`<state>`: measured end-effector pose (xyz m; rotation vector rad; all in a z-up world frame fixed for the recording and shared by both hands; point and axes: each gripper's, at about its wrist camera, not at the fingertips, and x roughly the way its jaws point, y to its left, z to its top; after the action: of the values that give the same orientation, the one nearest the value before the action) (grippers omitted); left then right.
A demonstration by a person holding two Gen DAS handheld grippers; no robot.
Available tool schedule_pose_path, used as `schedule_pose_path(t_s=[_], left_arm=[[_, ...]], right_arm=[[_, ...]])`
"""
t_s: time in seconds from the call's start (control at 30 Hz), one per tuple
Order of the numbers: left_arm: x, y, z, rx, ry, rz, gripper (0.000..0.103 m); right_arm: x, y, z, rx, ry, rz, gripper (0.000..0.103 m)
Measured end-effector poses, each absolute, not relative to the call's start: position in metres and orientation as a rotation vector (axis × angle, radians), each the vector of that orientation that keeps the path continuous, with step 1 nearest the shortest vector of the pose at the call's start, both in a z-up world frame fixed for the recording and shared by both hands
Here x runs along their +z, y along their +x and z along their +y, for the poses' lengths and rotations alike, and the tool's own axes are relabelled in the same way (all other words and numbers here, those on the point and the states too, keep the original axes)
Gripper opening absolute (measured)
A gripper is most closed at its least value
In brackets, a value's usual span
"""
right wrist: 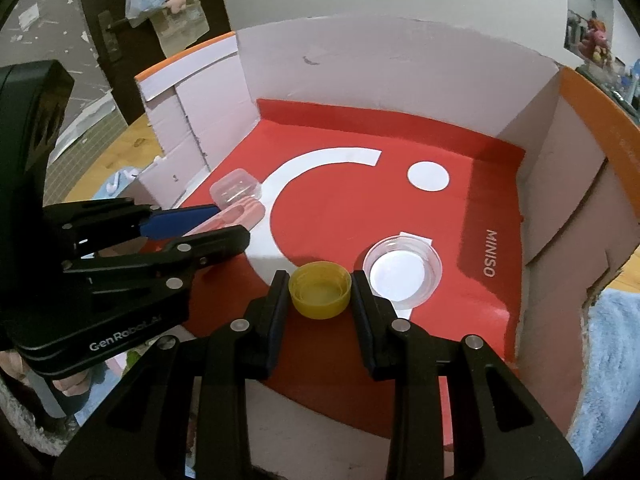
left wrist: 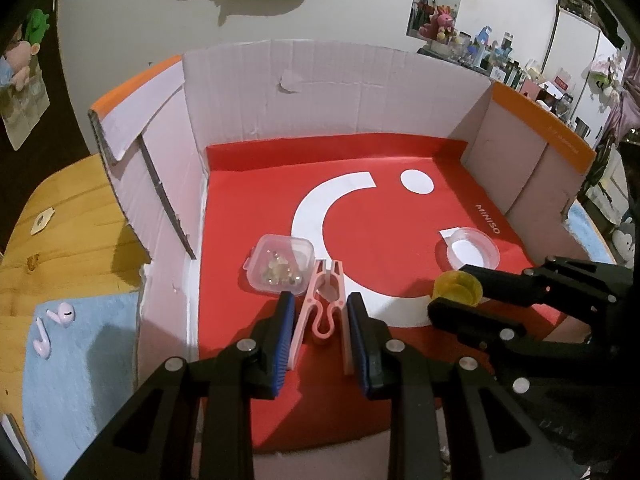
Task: Organize objects
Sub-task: 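Lower the clothespin with left tool while right tool lowers yellow cap onto red floor, then open left tool releasing clothespin while right tool releases yellow cap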
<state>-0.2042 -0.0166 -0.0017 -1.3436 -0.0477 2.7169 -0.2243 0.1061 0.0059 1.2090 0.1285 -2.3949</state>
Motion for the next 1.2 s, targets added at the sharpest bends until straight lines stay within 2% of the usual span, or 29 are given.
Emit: schedule_pose_path(t_s=[0.73,0.87,0.97,1.03,1.1,1.2], left_arm=[[-0.004,-0.208,-0.016,2.731,-1.327,-0.062,0.029],[-0.004,-0.209,-0.015,2.725,-1.324,-0.07,0.032],[-0.004,-0.209,-0.015,2.724,-1.321,-0.069,0.041],[-0.005,-0.209,-0.012,2.728,-1.319,-0.05,0.044],[-0.004,-0.209,-0.012,2.736,-1.318,-0.039,0.044],[-0.003,-0.208,-0.013,2.74,-1.312,-0.051,0.045]], right_arm=[[0.006,-0.227,0.116,-2.391,1.218,0.028,0.03],[0.005,-0.227,0.117,-2.387,1.218,0.012,0.03],[0.006,-0.227,0.119,-2.384,1.217,-0.004,0.03],[0.006,-0.226,0.119,-2.385,1.215,-0.007,0.033],[0.007,-0.225,0.12,-2.388,1.208,-0.014,0.054],[0.01,-0.223,0.121,-2.396,1.191,-0.017,0.055]])
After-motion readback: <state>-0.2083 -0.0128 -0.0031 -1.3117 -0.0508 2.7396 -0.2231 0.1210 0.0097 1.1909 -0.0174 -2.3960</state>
